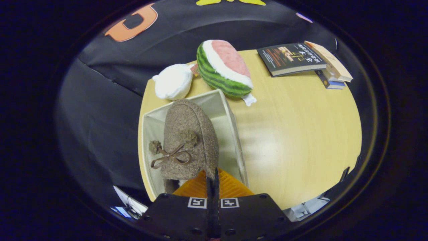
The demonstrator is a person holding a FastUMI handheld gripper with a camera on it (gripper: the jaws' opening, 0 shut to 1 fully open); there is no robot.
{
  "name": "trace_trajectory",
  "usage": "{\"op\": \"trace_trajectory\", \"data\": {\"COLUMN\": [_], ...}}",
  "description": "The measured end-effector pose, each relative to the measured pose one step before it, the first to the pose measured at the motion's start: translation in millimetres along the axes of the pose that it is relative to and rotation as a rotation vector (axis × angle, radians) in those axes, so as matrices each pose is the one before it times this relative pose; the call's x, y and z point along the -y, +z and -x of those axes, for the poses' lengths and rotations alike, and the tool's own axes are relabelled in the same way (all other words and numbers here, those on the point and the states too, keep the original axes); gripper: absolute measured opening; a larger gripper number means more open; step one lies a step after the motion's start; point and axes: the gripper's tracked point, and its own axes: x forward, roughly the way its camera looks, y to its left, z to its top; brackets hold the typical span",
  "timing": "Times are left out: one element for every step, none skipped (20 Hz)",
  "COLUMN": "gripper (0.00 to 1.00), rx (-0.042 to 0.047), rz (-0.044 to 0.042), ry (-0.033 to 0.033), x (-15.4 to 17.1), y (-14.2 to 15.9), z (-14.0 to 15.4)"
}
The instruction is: Open the storage box then place both shoes into the box .Put the left shoe in first, then the right shoe, with the right side of both shoes facing outward in a uniform manner.
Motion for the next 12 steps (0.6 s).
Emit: {"op": "trace_trajectory", "data": {"gripper": [0.01, 0.01, 0.01, 0.00, 0.01, 0.01, 0.02, 0.03, 0.08, 0.08, 0.09, 0.10], "rx": [0.01076, 0.00745, 0.00112, -0.00570, 0.00239, 0.00368, 0.00867, 0.00634, -0.00142, -0.00241, 0.00796, 0.02003], "rz": [-0.00411, 0.00048, 0.00440, 0.00332, 0.00374, 0.00361, 0.00731, -0.00156, -0.00533, -0.00288, -0.00079, 0.00288], "ry": [-0.03379, -0.02915, -0.00233, 0.00195, -0.00410, -0.01359, -0.01976, -0.00346, -0.00029, 0.00561, -0.00446, -0.01080], "x": [4.44, 3.75, -0.83, -4.11, -1.57, 1.72, 1.87, -1.25, -0.54, -0.11, 1.08, 2.76], "y": [2.93, 1.51, -4.29, -2.45, -0.63, 0.01, 1.95, 1.50, -1.12, -0.87, 1.81, 4.94], "z": [-7.65, -5.41, -3.62, -5.09, -3.61, -0.28, 2.00, 0.08, -0.20, 0.77, 3.22, 2.44]}}
